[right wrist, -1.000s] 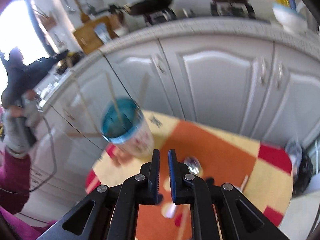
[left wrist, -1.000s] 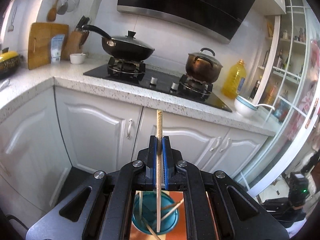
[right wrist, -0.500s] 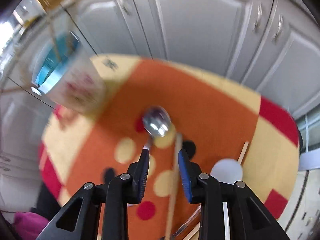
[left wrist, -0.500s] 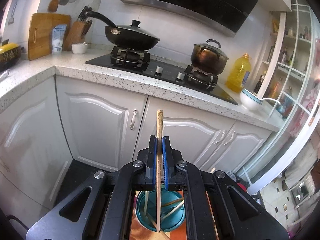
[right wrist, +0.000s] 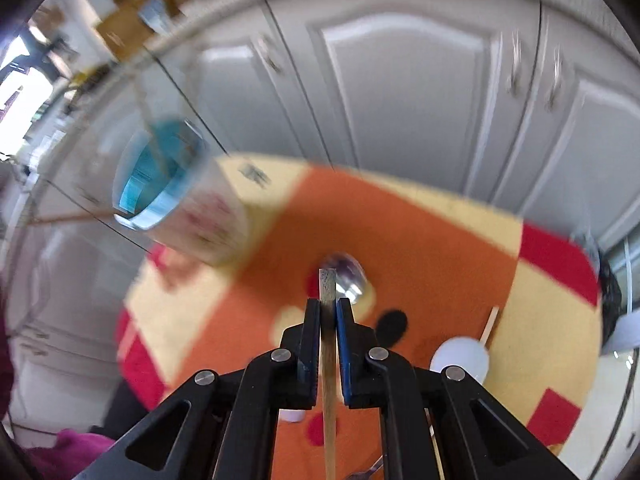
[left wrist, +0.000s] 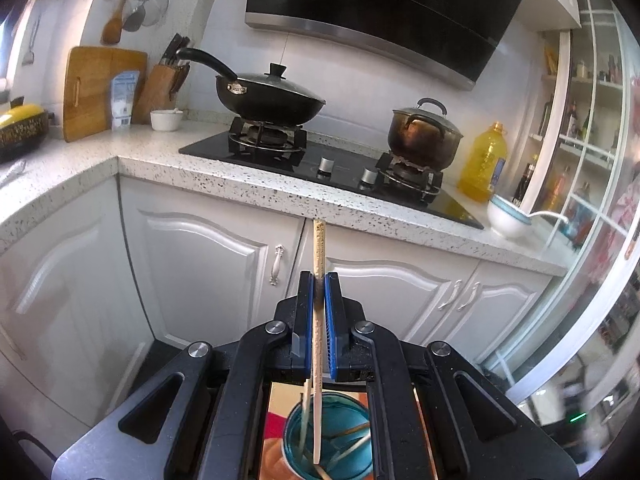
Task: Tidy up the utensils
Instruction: 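Lift both held chopsticks above the floral cup with both tools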
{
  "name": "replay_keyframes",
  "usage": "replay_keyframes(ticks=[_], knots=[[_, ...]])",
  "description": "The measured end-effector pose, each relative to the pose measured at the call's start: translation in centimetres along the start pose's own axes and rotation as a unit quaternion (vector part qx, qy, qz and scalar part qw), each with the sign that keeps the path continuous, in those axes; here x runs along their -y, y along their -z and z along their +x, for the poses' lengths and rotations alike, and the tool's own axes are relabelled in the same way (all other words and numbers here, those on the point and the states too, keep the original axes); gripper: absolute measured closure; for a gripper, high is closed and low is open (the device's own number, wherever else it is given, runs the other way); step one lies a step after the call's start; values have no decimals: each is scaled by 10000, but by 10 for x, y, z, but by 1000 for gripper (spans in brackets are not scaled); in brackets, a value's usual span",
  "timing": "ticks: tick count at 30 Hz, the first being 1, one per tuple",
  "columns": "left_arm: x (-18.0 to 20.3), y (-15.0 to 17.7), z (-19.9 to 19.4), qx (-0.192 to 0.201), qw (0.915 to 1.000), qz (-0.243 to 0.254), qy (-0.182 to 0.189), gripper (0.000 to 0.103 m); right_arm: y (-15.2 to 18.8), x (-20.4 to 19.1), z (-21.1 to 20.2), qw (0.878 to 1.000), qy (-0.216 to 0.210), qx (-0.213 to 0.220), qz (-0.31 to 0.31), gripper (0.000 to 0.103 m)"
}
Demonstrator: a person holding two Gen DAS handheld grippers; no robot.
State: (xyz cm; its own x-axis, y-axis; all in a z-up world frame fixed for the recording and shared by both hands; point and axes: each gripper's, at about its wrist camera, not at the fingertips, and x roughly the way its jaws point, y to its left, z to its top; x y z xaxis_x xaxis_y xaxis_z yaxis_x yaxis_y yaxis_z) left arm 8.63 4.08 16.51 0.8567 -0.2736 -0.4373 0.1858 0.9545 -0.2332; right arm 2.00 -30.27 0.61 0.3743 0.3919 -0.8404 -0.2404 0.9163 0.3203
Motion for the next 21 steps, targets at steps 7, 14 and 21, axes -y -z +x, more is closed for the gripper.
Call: replay_keyframes(ticks=[7,14,21], knots=[[0,13,7,-27,9999,30,-109,99,-38,-42,-74,9940,-556,872,-356,96],[2,20,16,-125,9998,55,-134,99,-80,-93,-104,9839,-826,1285,-930,96],[1,35,30,-211,9996,-5,-177,99,-120,-137,-132,9734,-818,1474,-1552,96]])
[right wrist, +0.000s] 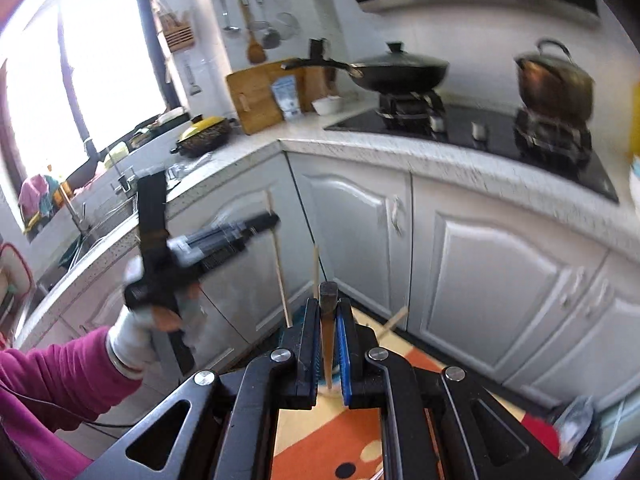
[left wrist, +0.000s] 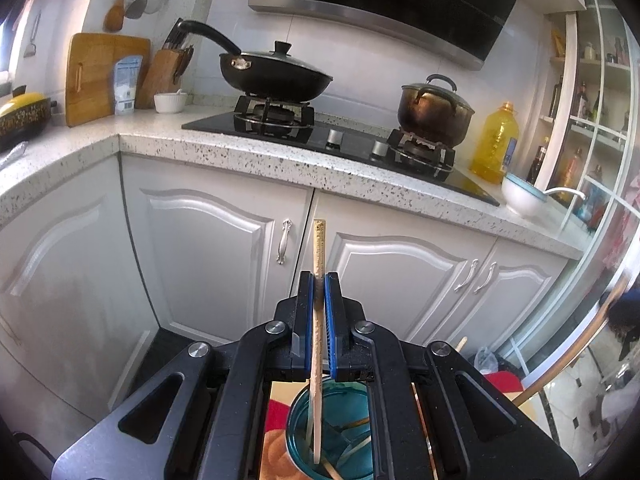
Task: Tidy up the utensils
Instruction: 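Lower the chopsticks into the floral cup and open both tools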
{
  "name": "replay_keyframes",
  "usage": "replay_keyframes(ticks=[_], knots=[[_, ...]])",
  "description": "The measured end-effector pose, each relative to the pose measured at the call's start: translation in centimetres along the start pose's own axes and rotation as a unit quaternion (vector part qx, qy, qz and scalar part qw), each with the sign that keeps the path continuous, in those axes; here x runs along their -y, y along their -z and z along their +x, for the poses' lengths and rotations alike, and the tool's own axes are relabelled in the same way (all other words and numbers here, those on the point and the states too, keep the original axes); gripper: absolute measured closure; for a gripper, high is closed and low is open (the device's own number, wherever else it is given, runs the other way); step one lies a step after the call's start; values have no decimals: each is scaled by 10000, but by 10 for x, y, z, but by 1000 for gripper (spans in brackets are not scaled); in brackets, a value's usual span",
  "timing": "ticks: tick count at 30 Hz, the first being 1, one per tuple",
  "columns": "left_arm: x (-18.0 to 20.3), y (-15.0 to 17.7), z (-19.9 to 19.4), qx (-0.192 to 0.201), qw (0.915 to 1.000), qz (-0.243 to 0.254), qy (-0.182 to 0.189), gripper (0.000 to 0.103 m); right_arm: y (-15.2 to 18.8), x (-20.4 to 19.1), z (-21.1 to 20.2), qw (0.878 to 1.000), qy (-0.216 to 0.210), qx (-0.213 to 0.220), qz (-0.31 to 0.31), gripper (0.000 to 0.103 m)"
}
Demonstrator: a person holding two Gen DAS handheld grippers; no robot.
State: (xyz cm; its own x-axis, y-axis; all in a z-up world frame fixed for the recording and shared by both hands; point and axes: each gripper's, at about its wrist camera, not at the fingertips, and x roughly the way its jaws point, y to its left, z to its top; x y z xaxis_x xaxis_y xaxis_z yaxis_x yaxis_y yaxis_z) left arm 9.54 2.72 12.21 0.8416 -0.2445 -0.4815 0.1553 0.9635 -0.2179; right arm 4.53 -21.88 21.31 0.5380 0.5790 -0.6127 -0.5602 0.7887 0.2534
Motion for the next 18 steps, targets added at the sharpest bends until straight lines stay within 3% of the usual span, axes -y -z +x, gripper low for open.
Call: replay_keyframes(ticks=[8,14,18], knots=[[2,11,13,10,9999,84,-111,99,-31,-2,17,9996,106,78,-236,96],[1,30,22,-227,9997,42,-115,99,-31,10,74,9997,130,-202,-61,96],[-3,43,28,-469,9988,-16,-144,99,-9,21,130,9974,62,-700,145,96]])
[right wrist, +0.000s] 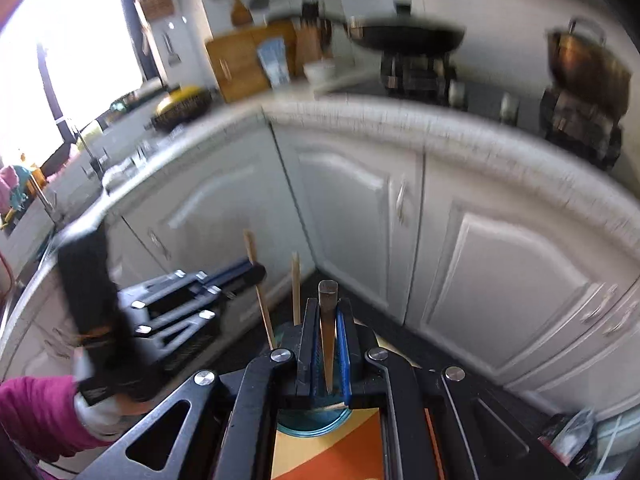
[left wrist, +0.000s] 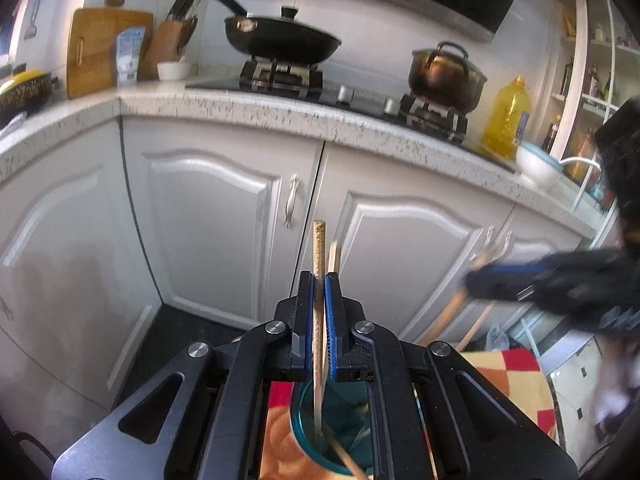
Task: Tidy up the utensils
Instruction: 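Lower the chopsticks into the floral cup and open both tools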
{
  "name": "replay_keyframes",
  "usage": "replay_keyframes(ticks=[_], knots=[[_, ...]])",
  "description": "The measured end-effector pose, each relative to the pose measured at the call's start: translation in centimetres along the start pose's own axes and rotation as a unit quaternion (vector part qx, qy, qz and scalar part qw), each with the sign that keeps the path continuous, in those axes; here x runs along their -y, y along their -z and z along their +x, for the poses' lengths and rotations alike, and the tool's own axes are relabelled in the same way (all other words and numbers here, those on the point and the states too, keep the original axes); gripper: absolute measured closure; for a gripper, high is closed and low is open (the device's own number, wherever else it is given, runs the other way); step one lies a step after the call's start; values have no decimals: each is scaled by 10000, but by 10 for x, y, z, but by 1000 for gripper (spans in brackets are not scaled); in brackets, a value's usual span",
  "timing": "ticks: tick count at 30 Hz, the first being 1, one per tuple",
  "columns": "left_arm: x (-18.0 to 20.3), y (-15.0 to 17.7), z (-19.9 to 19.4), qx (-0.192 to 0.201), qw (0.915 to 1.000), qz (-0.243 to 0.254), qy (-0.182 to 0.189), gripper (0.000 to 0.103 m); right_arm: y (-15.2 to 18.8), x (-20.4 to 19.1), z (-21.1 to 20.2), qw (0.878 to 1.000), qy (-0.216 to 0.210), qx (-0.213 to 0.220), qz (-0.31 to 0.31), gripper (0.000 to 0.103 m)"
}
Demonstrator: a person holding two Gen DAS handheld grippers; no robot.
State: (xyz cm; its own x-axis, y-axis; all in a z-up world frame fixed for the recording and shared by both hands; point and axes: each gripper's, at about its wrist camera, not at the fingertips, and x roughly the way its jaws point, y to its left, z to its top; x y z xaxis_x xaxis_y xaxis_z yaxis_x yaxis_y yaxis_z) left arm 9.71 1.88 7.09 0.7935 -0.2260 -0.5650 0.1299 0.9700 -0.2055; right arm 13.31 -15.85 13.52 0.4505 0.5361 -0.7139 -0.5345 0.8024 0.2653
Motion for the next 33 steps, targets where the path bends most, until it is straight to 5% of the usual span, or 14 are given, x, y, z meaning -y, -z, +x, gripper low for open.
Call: replay_keyframes(ticks=[7,9,11,23,33], knots=[[-3,13,5,-261,9994,-190,93,99,22,13,57,9977,-141,-562,352,95],[-6,12,4,-276,9991,-305,113,94,24,13,53,9980,-86,-561,296,81],[-8,12,0,-274,9988,-383,119,75,27,12,41,9983,-89,-477,336,67],[4,11,-48,-155,9997,-162,-44,64,67,0,-14,9981,157,-10,596,67],[49,12,-93,64,9991,427,28,58,108,-10,-56,9950,455,227,858,63]])
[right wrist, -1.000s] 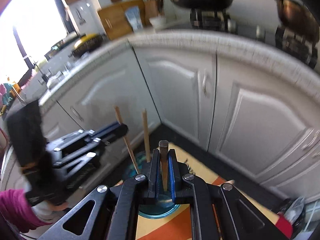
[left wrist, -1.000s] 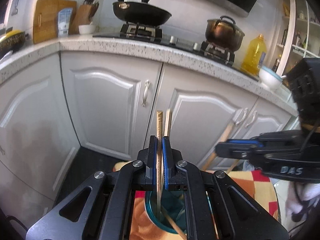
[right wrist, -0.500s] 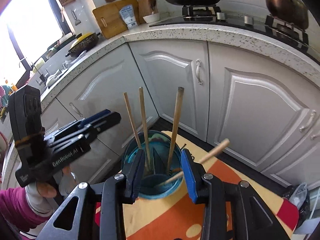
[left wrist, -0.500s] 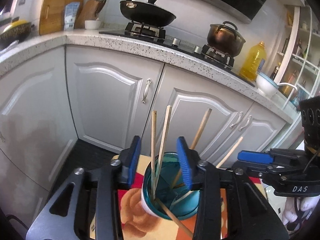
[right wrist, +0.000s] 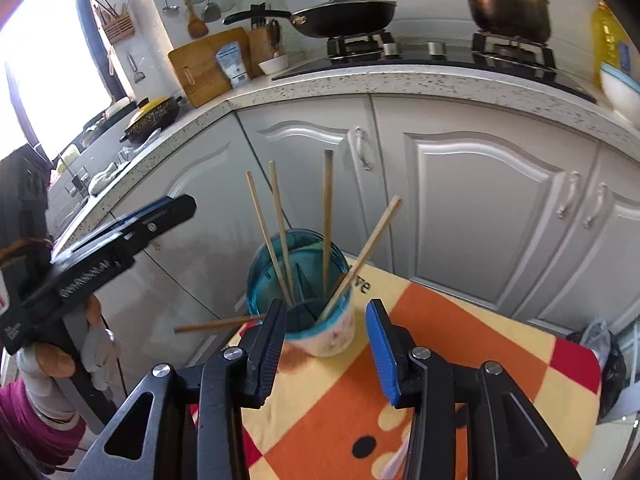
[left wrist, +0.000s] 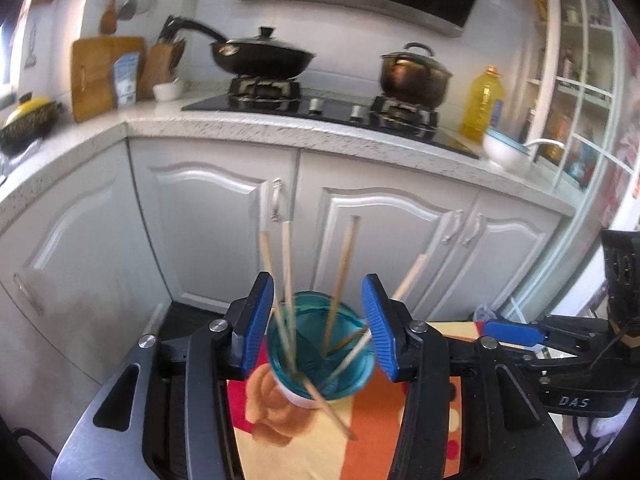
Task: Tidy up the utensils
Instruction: 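Lower the chopsticks into the floral cup and open both tools, then grasp the metal spoon with the left tool while the right tool grasps the white ceramic spoon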
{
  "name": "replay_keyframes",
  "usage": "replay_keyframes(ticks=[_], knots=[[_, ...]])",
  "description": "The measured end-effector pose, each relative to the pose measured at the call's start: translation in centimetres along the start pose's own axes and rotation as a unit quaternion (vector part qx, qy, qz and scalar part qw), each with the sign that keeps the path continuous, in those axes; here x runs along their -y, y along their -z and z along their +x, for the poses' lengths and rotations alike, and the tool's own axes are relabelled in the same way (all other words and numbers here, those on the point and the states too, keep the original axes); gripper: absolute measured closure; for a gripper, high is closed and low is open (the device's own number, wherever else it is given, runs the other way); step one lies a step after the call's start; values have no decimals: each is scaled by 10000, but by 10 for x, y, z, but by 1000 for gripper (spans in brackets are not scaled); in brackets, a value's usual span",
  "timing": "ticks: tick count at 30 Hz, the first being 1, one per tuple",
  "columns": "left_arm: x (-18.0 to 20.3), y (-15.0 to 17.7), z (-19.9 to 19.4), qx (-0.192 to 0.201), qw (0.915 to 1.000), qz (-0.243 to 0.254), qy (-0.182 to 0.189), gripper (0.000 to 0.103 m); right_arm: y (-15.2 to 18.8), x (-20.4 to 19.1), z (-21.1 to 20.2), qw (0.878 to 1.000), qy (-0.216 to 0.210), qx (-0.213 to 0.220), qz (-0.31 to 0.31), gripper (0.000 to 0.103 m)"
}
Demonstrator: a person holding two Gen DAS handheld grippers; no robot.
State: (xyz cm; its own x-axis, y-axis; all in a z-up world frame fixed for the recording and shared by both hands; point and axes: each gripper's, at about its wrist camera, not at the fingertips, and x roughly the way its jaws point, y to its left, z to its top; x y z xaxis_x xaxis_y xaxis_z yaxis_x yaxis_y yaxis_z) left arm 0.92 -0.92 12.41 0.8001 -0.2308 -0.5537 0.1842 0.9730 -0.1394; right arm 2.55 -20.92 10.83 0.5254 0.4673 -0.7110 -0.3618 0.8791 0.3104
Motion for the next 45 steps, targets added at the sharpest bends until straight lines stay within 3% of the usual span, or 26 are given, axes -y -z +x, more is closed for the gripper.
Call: replay_keyframes(ticks=[7,18,22,26,31,37,45], knots=[[43,4,-14,29,9990,370,238,57,25,20,-30,9993,326,74,178,61],[96,37,2,-431,9937,692,768,57,74,75,-46,9937,942,-196,575,61],[113,61,24,-933,9875,790,993,57,107,114,-35,9854,1382,-600,797,61],[123,88,49,-1361,9814,795,1094,57,140,149,-14,9785,1428,-974,1128,61],[126,121,93,-2058,9701,460,1201,57,168,177,16,9709,1426,-1334,1388,61],[124,142,142,-2478,9630,164,1046,57,170,190,40,9698,1482,-1416,1320,61],[126,148,197,-2752,9569,28,926,55,163,199,55,9738,1314,-1420,1198,56]])
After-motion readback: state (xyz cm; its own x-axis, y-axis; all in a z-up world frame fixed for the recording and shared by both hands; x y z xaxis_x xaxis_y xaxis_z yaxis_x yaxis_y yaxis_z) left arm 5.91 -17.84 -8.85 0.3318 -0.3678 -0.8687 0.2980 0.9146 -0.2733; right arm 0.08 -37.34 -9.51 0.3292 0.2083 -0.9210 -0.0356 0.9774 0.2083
